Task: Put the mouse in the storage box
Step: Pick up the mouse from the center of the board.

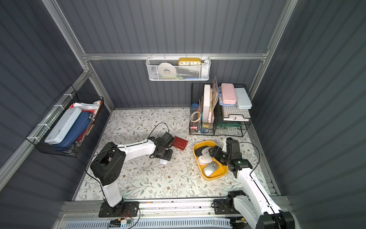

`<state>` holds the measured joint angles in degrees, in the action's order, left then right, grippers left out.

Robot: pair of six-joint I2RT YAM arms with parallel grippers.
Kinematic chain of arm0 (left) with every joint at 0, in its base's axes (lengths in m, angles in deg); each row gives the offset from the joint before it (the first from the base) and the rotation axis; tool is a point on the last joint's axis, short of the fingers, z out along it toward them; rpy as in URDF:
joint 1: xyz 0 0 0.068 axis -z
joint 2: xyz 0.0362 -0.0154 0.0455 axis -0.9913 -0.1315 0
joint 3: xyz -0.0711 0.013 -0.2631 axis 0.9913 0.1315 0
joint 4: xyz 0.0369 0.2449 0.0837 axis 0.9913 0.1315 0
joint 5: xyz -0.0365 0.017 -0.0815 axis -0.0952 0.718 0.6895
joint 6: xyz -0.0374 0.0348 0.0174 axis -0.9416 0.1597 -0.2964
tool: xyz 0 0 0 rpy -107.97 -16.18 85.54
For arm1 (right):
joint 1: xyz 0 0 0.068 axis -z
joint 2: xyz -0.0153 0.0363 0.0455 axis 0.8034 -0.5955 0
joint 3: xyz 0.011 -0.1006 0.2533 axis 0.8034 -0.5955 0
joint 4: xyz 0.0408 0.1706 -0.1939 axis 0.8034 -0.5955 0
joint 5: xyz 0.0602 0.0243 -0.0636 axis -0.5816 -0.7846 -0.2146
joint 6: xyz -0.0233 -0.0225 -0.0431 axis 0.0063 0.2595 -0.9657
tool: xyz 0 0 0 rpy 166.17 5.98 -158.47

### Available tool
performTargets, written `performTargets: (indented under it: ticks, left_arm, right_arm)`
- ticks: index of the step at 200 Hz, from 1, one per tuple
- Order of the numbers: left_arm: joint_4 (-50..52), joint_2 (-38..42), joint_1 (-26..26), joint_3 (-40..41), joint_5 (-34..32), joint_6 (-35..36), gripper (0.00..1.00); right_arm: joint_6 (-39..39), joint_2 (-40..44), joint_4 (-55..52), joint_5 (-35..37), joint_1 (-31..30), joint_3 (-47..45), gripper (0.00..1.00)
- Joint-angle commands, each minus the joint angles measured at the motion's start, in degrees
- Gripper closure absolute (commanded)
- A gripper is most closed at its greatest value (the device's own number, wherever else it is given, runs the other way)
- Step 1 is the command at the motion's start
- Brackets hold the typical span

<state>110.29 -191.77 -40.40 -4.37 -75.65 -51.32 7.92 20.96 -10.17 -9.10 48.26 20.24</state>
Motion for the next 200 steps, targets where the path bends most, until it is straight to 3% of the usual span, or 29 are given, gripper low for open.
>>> performTargets:
  ticks: [1,20,73,105,132,161,200]
  left_arm:
    - [6.1,-3.1,0.1,4.9,1.6,-1.3,0.51]
    - [2.9,2.3,0.0,6.0,4.2,0.2,0.54]
    - [-9.1,20.4,0.2,7.9,20.3,8.0,0.56]
    - [-12.6,25.6,0.6,8.7,26.2,11.5,0.56]
    - [-13.2,27.3,0.6,8.9,29.0,14.9,0.57]
    - [-14.7,28.2,0.7,9.5,32.5,18.0,0.57]
    - [-14.8,28.7,0.6,9.6,33.9,20.2,0.57]
  right_arm:
    - [-0.5,-0.2,0.4,0.2,0.2,0.6,0.32]
    - [-0.5,-0.2,0.3,-0.2,0.2,0.8,0.32]
    - [0.1,1.6,-0.5,-2.3,0.3,2.4,0.32]
    - [2.0,2.2,2.3,-13.7,0.1,4.4,0.28]
    - [7.8,1.7,7.3,-21.8,-0.9,5.0,0.27]
    - [13.8,1.2,13.0,-24.9,-5.3,5.8,0.26]
    - [13.6,-1.6,11.0,-19.2,-15.9,10.6,0.27]
